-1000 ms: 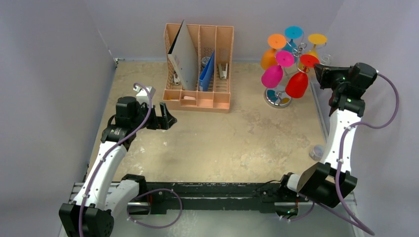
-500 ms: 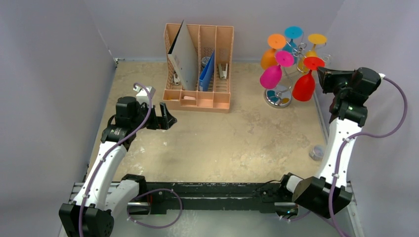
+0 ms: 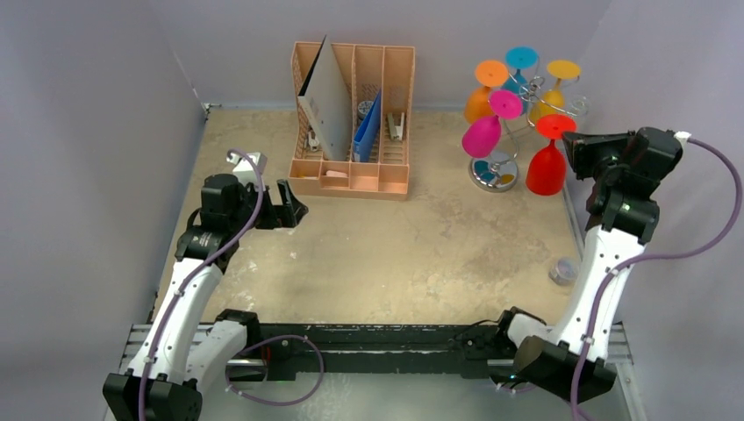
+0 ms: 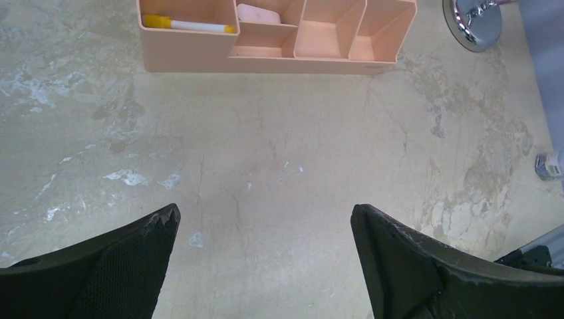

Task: Take the wine glass off the wine glass rack
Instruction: Pick up the wine glass from the wine rack, then place the wine glass at the center of the board.

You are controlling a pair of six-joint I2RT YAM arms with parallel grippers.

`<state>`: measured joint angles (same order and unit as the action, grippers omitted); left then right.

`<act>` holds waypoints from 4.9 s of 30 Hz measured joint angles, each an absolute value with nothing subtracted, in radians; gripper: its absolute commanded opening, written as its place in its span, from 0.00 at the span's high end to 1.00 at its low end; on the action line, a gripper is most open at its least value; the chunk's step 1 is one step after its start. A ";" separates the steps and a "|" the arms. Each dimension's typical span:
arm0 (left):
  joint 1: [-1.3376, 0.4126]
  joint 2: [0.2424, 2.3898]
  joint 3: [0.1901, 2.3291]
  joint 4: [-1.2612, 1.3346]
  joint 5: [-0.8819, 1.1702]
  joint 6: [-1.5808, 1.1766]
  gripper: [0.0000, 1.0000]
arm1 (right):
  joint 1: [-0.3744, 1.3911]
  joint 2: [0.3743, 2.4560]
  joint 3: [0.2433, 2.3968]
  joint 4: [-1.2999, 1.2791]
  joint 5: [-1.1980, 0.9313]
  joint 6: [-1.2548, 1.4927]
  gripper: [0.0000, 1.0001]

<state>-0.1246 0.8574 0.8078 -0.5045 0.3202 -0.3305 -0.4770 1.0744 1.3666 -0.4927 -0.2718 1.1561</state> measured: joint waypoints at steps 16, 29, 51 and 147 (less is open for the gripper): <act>-0.125 0.860 0.808 -0.497 0.356 -0.359 0.01 | -0.421 0.860 1.367 -0.759 -0.324 0.936 1.00; -0.125 0.958 0.806 -0.395 0.611 -0.450 0.05 | -0.196 0.828 1.207 -0.812 -0.570 0.785 1.00; -0.361 1.085 0.808 0.002 0.911 -0.778 0.11 | 0.368 0.995 1.076 -0.572 -0.632 0.634 1.00; -0.547 1.182 0.930 0.009 0.905 -0.836 1.00 | 0.504 1.050 0.874 0.039 -0.804 0.794 0.87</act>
<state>-0.5472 1.1824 0.9302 0.0093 0.9051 -0.8356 0.5037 1.0504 0.8742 0.0387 -0.8040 0.7940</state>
